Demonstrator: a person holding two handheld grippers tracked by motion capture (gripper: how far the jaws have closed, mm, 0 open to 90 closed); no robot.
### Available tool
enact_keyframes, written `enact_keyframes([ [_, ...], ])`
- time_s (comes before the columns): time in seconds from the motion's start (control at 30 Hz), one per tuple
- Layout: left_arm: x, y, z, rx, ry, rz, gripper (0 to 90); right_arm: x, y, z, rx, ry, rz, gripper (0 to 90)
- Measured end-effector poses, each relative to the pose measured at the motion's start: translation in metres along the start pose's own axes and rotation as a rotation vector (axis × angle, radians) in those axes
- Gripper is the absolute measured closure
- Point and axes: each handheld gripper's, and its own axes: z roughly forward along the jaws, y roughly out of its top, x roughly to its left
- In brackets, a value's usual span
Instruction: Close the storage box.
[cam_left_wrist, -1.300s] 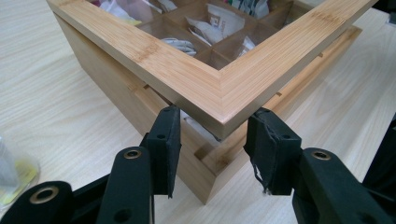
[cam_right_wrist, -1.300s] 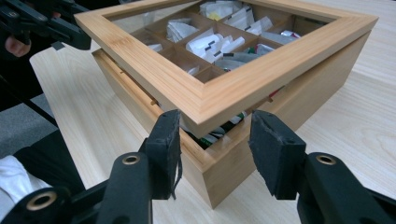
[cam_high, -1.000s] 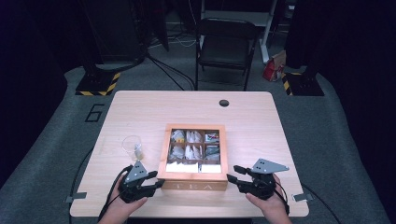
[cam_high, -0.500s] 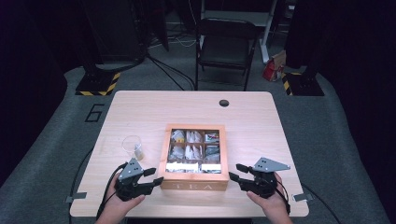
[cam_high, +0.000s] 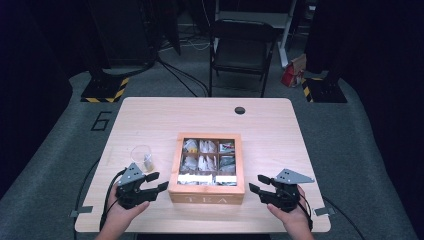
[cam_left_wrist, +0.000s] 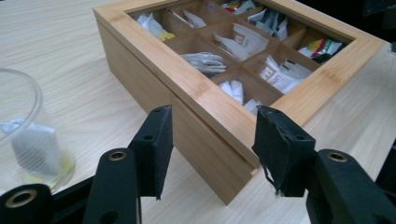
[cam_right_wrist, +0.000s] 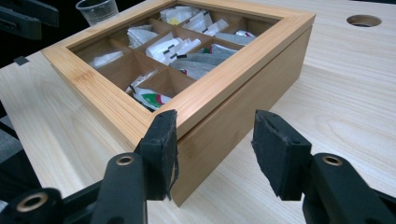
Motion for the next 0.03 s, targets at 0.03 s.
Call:
enact_keyframes([
  [0.03, 0.0005, -0.0001, -0.0002, 0.002, -0.004, -0.001, 46.6, -0.0003, -0.0011, -0.0001, -0.001, 0.003, 0.004, 48.9],
])
